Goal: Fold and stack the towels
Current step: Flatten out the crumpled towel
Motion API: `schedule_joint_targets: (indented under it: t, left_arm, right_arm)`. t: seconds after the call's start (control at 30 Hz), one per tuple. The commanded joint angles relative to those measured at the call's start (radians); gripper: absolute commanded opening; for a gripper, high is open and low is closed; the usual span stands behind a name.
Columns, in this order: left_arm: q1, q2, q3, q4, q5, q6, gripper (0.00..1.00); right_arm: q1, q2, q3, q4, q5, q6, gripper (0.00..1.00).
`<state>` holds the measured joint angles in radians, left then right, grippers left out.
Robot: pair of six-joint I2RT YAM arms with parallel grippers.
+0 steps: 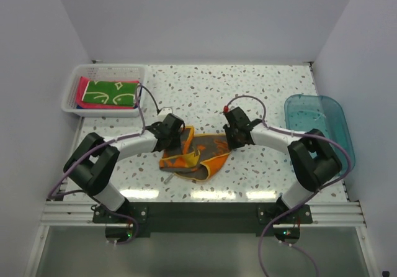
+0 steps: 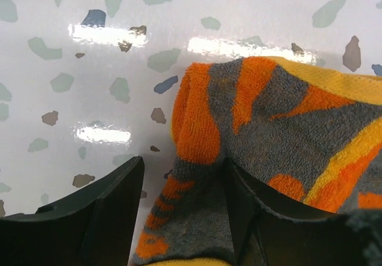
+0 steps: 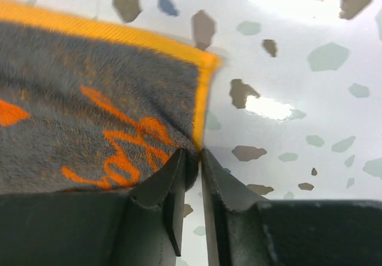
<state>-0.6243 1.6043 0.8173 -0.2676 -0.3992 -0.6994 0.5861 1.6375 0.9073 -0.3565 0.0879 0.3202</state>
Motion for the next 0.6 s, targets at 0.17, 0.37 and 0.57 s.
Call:
schedule_joint_targets:
  t: [0.17,0.37,0.57]
  left_arm:
    - [0.009,-0.105,-0.109,-0.197,-0.144,-0.086,0.62]
    - [0.052,-0.178,-0.159,-0.235,-0.15,-0.089,0.63]
    - [0.087,-0.288,-0.254,-0.242,-0.084,-0.126,0.63]
  right_arm:
    - [-0.097,0.105,0.105,-0.091,0.101,0.017,0.0]
    - [-0.212,0.192,0.254,-0.124,0.122,-0.027,0.0]
    - [-0.278,0.318,0.491,-0.163,0.125,-0.072,0.01]
